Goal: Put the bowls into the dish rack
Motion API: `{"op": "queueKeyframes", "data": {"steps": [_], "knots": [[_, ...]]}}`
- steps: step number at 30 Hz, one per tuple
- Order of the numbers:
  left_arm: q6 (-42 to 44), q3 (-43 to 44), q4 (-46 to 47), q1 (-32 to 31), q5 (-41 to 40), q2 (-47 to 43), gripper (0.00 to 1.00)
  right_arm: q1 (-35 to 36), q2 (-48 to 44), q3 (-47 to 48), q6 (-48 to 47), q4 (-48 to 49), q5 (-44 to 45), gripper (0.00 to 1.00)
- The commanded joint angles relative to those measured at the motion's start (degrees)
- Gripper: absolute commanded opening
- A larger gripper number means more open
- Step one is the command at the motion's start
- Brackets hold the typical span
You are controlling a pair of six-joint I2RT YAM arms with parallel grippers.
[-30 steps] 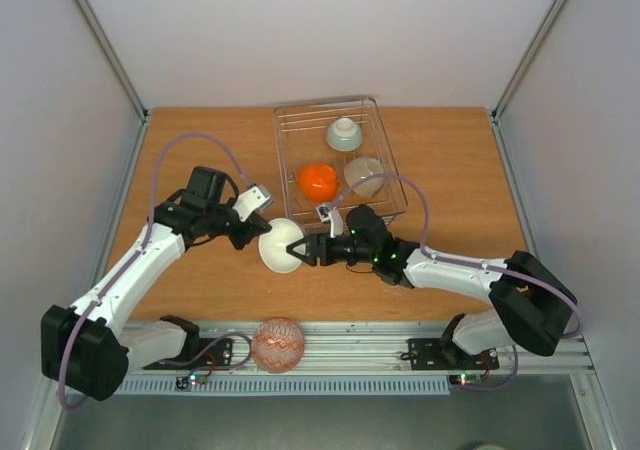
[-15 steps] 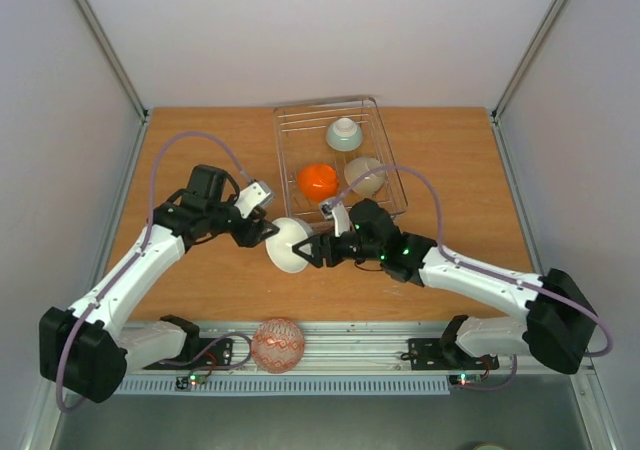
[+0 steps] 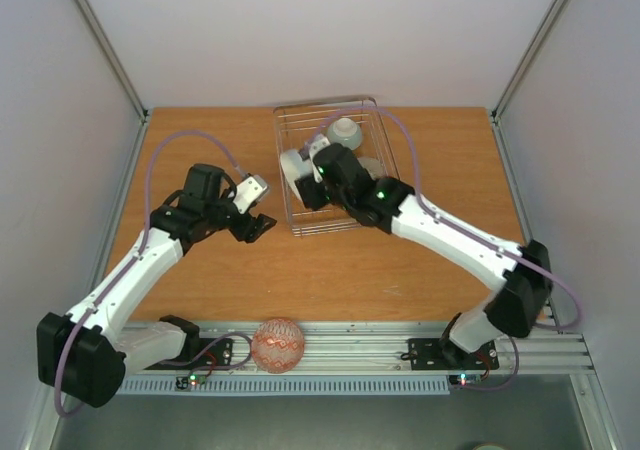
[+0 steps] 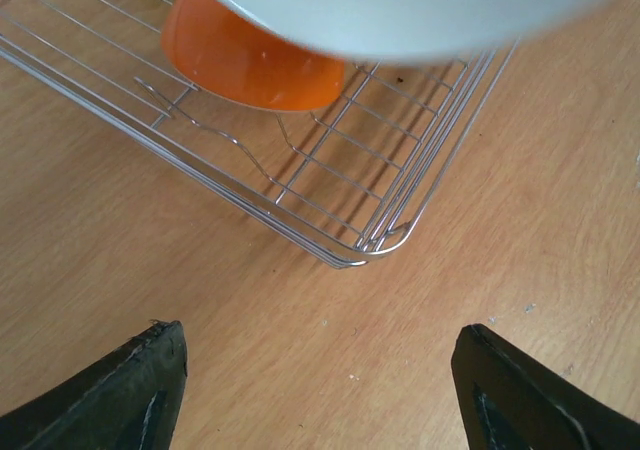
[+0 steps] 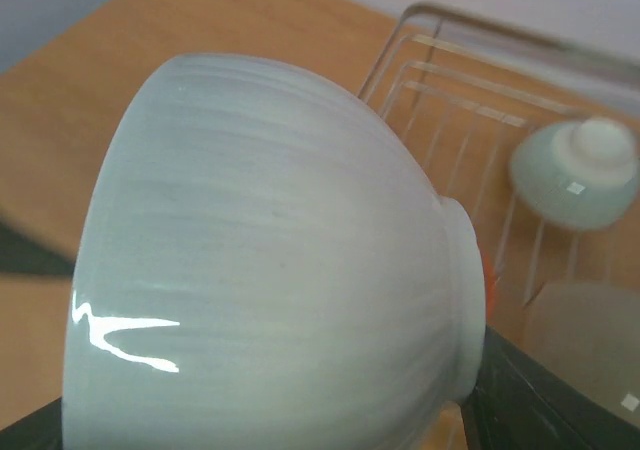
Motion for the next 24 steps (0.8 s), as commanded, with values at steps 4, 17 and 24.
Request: {"op": "queueKeyframes", "data": {"steps": [4, 17, 24], "knots": [[0.66, -1.34, 0.61, 0.19, 0.56, -0.73, 0.72, -4.24, 16.06, 19.86, -11.25, -3.30, 12.56, 0.01], [1.25, -1.17, -0.33, 0.16, 2.52, 0.76, 0.70, -9.30, 42.16, 44.65, -22.00, -2.64, 22.68, 0.01], [1.48, -1.17, -0.57, 0.17, 2.51, 1.44, 0.68, -10.06, 54.16, 57.47, -27.54, -2.54, 27.53, 0.01]]}}
